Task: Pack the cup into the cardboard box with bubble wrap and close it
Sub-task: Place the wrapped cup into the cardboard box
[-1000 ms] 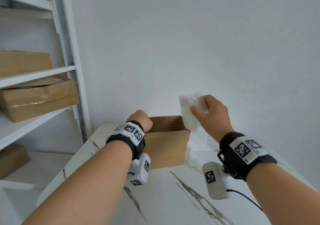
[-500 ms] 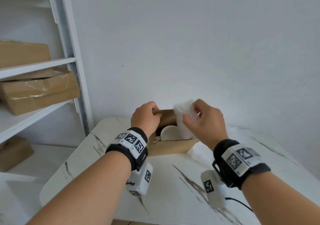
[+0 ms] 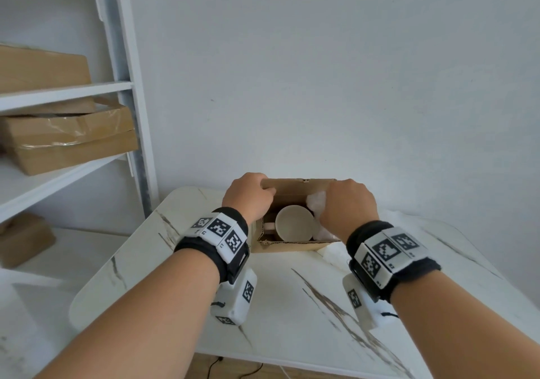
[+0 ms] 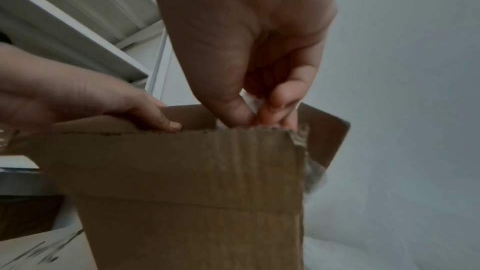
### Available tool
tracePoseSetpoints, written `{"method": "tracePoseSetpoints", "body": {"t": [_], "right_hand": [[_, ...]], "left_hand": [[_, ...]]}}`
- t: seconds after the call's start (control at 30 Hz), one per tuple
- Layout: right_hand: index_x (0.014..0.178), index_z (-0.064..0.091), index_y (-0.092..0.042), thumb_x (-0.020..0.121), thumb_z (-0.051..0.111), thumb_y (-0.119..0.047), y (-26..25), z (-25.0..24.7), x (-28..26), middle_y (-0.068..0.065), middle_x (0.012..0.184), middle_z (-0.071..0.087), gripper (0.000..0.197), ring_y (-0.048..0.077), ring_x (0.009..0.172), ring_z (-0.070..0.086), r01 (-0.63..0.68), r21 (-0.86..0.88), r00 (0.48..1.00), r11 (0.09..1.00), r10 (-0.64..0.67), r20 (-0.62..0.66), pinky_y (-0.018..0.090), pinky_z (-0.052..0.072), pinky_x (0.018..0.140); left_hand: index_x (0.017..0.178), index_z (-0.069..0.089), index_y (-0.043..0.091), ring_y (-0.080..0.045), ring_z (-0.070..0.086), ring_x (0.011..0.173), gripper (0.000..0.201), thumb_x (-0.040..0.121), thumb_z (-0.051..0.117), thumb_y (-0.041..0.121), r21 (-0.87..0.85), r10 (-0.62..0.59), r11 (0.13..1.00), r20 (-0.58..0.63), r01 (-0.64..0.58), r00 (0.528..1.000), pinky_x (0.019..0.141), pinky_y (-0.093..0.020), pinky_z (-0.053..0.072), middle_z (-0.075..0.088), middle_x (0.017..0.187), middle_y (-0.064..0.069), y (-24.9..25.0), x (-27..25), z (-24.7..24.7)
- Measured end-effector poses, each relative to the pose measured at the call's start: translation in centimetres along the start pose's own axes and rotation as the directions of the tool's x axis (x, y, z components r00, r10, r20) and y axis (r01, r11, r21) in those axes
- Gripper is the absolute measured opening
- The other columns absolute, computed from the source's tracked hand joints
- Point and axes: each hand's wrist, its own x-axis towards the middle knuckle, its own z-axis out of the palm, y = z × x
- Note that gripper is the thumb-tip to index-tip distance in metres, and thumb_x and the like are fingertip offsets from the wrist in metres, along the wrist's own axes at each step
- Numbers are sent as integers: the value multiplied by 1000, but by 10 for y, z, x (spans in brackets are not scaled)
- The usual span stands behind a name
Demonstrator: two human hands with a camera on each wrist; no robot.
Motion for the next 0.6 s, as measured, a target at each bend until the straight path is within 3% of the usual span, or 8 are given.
{"method": "tracePoseSetpoints", "body": {"t": [0.07,0.17,0.23,0.37,0.5,0.6], "right_hand": [[63,45,-15,90,48,-21,-6,3,3,1,73,50,27,18,68,50,19,-14,1000,1000,-19,8,27,41,60],[97,62,-8,91,47,-15,-13,9,5,10,103,63,18,26,95,62,51,-56,998,997,-49,33,30,48,74],[106,62,-5,91,47,-11,-16,13,7,13,111,63,22,28,102,62,40,-61,997,997,-37,63,32,50,79],[102,63,-5,89,48,-6,-13,14,12,13,107,65,20,28,98,64,10,-29,993,1000,-7,121,31,50,75],[81,57,-8,88,50,-8,-13,20,13,10,92,62,11,25,83,59,48,-65,979,997,-34,199,27,44,68],[76,57,-9,88,48,-6,-13,23,15,11,101,67,15,27,94,63,59,-50,976,997,-47,211,27,44,69]], "left_hand": [[85,58,12,-24,57,80,16,93,52,25,5,14,1000,6,-14,1000,69,-29,43,60,82,-3,1,-1,0],[83,57,14,-22,56,80,15,94,52,23,5,36,999,20,-36,999,70,-29,43,58,81,-2,1,-4,-2],[84,59,14,-24,58,83,15,94,51,21,2,49,999,32,-49,998,72,-30,45,60,83,-2,0,-5,-4],[94,63,12,-25,59,90,15,95,51,20,-8,63,998,47,-63,997,77,-31,46,62,89,-3,-1,-7,-7],[99,65,10,-22,56,87,17,95,50,19,-11,55,998,38,-55,998,75,-28,43,61,90,-2,-1,-6,-6],[96,63,12,-22,57,88,15,95,50,19,-12,49,999,35,-49,998,74,-28,41,63,92,-4,0,-6,-6]]}}
